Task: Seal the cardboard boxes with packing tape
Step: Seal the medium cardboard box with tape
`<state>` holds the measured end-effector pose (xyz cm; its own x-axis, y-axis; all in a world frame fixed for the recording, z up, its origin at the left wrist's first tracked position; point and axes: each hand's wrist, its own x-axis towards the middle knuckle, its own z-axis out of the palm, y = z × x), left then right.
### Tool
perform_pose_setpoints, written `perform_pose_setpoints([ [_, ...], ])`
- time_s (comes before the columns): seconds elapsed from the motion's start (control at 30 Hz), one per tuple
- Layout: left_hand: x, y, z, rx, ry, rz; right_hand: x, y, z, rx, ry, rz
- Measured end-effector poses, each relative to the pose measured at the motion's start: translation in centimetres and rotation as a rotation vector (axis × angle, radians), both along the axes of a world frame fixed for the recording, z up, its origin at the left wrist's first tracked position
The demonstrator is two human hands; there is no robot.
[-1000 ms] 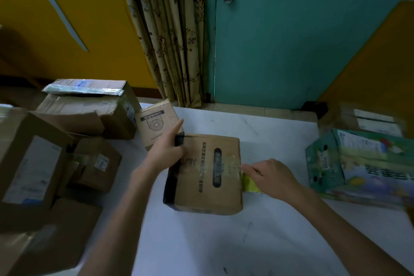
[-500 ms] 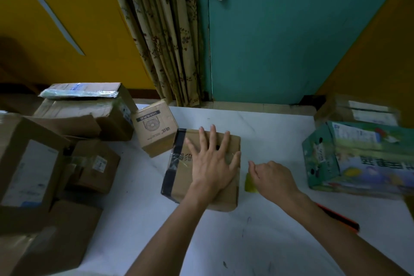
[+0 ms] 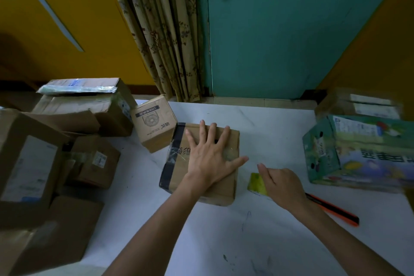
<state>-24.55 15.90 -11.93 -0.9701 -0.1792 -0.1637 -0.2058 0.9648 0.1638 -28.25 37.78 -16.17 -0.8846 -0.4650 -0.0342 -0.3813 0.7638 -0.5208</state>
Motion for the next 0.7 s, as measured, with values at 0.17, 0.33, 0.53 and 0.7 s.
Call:
perform_pose_setpoints([
  [0.17, -0.7, 0.3, 0.4, 0.004, -0.029, -0.08, 0.2, 0.3, -2.5, -0.074, 0.145, 0.074],
  [0.33, -1.1, 0.0, 0.7, 0.038, -0.001, -0.215, 1.4, 0.1, -5.7, 0.063, 0.079, 0.163],
  [0.53, -1.0, -0.1, 0.4, 0.018, 0.022, -0.229, 2.6, 1.4, -10.1, 0.21, 0.071, 0.063],
  [0.7, -1.0, 0.0, 0.6, 0.017, 0.015, -0.237, 3.5, 0.6, -8.4, -0.123, -0.039, -0.064],
])
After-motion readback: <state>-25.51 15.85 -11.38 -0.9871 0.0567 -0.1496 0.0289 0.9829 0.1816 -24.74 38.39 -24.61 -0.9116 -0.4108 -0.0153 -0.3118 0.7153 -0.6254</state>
